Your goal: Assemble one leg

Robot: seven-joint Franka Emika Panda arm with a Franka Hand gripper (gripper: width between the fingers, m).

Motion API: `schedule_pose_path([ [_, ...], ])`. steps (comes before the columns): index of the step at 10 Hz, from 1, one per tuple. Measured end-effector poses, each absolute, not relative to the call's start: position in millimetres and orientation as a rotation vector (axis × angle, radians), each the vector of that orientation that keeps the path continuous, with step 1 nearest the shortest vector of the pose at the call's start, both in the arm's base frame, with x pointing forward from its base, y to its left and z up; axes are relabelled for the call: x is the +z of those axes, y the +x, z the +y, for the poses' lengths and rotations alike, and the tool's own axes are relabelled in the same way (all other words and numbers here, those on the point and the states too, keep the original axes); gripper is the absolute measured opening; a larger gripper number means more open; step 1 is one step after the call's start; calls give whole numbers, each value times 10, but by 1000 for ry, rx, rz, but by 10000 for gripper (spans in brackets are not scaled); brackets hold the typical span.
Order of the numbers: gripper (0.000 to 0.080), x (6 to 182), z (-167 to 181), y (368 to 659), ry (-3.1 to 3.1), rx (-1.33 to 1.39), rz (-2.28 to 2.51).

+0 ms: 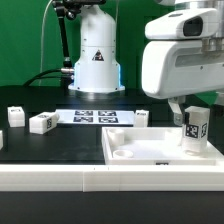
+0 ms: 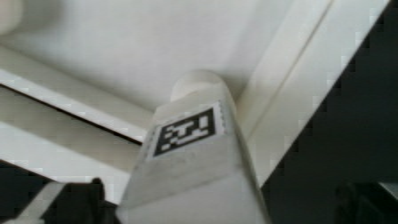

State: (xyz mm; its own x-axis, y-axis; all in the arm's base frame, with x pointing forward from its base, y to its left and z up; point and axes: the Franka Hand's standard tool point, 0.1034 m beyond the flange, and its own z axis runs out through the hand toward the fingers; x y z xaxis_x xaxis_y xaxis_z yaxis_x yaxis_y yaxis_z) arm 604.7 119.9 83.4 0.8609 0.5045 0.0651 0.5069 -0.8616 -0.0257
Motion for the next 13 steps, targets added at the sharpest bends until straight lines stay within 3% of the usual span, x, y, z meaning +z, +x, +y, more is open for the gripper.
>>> schedule_pose_path([
  [1, 649, 834, 1193, 6048, -2989, -87, -815],
  [3, 386, 830, 1193, 6046, -2990, -86, -814],
  [4, 386, 829, 1193, 6046, -2992, -85, -804],
  [5, 291, 829, 1194, 6046, -3001, -85, -768],
  [7, 291, 827, 1194, 6045, -3008, -81, -712],
  [13, 291, 810, 1147, 6071, -2981, -14, 514],
])
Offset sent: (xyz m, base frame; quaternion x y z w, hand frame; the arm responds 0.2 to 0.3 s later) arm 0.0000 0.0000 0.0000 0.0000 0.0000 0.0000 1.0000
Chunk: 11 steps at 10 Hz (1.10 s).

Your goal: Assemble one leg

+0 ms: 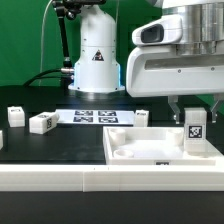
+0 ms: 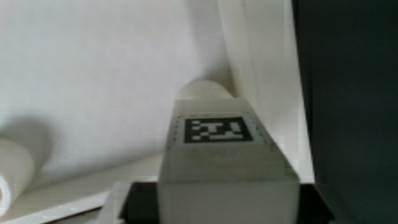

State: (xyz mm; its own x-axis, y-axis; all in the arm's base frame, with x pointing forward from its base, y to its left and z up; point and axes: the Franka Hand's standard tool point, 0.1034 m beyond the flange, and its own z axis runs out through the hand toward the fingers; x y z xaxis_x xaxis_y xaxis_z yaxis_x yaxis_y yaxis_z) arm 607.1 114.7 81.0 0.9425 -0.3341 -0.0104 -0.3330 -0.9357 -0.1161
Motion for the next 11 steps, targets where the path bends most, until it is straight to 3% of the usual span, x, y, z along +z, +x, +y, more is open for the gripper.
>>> schedule_pose_path([
  [5, 292, 813, 1124, 6081, -2829, 33, 1045],
  [6, 379, 814, 1131, 6081, -2817, 35, 1078],
  [7, 379, 814, 1133, 6080, -2840, 31, 1012],
  [8, 568, 814, 1152, 6077, -2849, 30, 985],
  [9, 624, 818, 1180, 6076, -2872, 26, 914],
  [11, 645, 821, 1179, 6079, -2958, 3, 578],
])
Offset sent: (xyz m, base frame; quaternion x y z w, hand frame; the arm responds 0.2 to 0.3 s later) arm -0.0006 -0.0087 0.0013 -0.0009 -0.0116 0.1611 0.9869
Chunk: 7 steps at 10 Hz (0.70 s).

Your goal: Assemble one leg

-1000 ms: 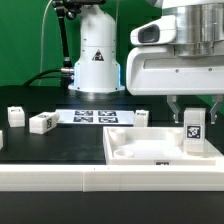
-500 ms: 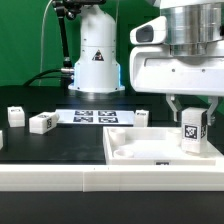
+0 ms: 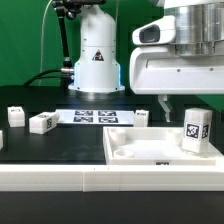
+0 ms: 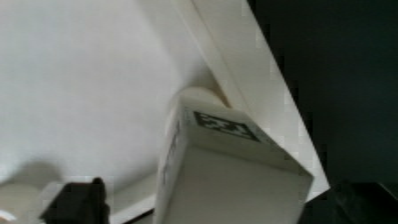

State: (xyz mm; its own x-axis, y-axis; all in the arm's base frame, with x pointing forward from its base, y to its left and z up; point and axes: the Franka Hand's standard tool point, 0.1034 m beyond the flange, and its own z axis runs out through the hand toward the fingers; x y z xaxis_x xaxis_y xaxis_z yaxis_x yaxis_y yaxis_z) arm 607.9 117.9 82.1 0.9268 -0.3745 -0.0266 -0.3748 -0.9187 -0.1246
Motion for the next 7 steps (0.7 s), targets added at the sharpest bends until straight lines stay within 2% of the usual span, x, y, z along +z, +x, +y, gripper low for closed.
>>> schedule_pose_path([
  [3, 649, 845, 1196, 6081, -3057, -6, -22],
  [7, 649, 837, 1277, 6046, -3079, -111, -516],
])
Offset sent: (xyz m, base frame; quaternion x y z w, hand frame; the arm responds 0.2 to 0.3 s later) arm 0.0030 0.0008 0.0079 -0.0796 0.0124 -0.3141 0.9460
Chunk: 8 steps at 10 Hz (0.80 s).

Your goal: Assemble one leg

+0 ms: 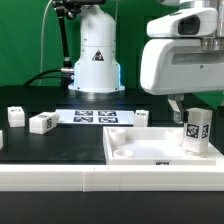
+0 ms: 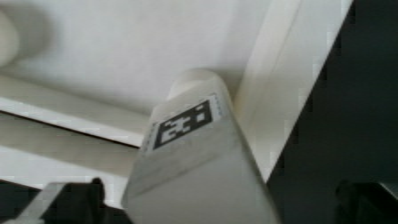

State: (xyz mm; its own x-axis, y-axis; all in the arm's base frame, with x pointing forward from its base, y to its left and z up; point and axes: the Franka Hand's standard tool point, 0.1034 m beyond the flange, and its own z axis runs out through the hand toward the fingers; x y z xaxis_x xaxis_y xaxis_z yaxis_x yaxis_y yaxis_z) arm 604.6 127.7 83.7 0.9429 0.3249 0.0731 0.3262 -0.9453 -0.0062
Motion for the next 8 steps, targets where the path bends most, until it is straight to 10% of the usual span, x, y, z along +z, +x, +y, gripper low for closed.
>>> schedule_pose_path([
  [4, 555, 809, 1255, 6035, -3055, -119, -653],
  [6, 291, 804, 1238, 6037, -3057, -118, -650],
  [8, 291, 803, 1228, 6036, -3062, -107, -612],
])
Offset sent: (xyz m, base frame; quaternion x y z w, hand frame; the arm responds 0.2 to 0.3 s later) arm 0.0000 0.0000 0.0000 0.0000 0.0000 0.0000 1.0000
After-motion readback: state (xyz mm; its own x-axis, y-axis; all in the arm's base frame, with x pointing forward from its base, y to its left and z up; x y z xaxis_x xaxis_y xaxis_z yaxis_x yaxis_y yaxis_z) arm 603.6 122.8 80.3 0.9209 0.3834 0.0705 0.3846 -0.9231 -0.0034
